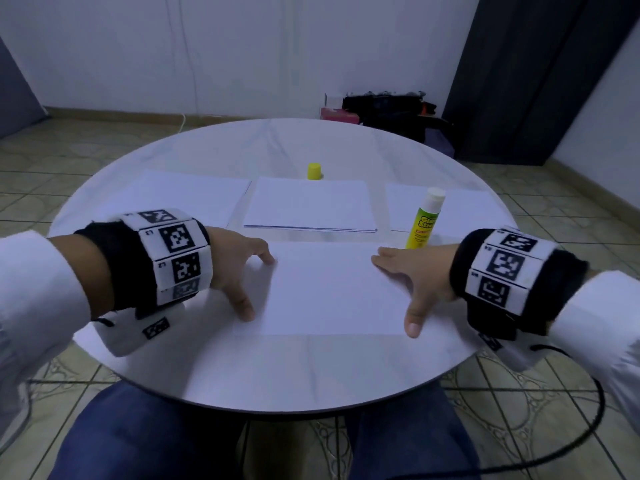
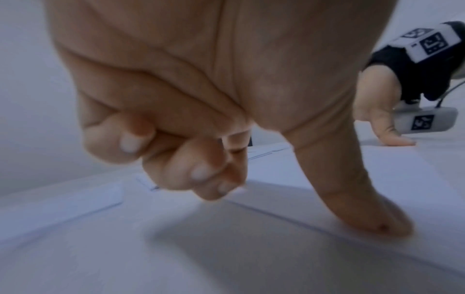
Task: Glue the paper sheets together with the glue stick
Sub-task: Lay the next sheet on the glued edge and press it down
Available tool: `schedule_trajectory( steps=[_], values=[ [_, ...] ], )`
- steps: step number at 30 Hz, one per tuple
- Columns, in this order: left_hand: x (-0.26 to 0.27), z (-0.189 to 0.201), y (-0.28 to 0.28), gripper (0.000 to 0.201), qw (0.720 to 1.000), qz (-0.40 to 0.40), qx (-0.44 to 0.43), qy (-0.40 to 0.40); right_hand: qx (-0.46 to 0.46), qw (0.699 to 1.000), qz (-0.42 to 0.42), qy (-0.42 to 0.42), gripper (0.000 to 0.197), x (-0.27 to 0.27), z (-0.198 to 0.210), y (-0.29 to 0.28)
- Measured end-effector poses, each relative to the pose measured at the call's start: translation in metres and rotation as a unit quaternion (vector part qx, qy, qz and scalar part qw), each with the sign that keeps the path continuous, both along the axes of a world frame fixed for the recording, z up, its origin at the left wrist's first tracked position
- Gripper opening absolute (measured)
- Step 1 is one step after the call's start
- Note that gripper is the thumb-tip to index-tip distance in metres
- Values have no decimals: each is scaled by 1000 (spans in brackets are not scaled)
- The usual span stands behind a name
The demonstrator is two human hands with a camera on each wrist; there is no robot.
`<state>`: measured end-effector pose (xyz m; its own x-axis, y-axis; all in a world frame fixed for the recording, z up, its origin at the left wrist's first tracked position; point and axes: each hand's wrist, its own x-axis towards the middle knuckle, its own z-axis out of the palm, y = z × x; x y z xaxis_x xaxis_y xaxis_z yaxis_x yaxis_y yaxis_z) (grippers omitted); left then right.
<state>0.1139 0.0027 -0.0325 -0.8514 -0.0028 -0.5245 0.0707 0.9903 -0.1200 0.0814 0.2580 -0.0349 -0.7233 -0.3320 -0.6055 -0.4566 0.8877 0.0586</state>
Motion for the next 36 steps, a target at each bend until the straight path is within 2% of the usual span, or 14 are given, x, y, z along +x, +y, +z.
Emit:
schedule_trajectory(
  steps=[4, 11, 16, 20, 25, 28, 31, 33, 36],
  values=[
    [-10, 5, 22, 101, 994, -77, -80, -1, 15, 1000, 20, 0, 123, 0, 0, 1],
    [-16, -12, 105, 121, 989, -145, -8, 26, 23, 998, 44, 26, 120, 2, 0, -3],
    [-20, -25, 139, 124, 984, -159, 15, 79, 12, 997, 51, 50, 122, 5, -3, -1],
    [-22, -27, 121, 136, 986, -144, -25, 82, 11, 997, 54, 50, 117, 6, 0, -1],
    [-15, -21, 71, 142, 988, -138, -59, 44, 7, 999, 42, 34, 115, 7, 2, -1],
    [-8, -18, 40, 145, 987, -142, -71, 30, -16, 1000, 20, 13, 120, 5, 1, 2],
    [-3, -15, 10, 160, 988, -137, -77, 0, -52, 999, -3, -15, 125, 5, 3, 3],
    [-1, -16, -6, 166, 989, -134, -69, -14, -36, 999, 17, -30, 121, 6, 7, -1],
    [0, -18, -20, 171, 989, -130, -59, -21, 13, 995, 90, -42, 111, 12, 10, -19]
  ],
)
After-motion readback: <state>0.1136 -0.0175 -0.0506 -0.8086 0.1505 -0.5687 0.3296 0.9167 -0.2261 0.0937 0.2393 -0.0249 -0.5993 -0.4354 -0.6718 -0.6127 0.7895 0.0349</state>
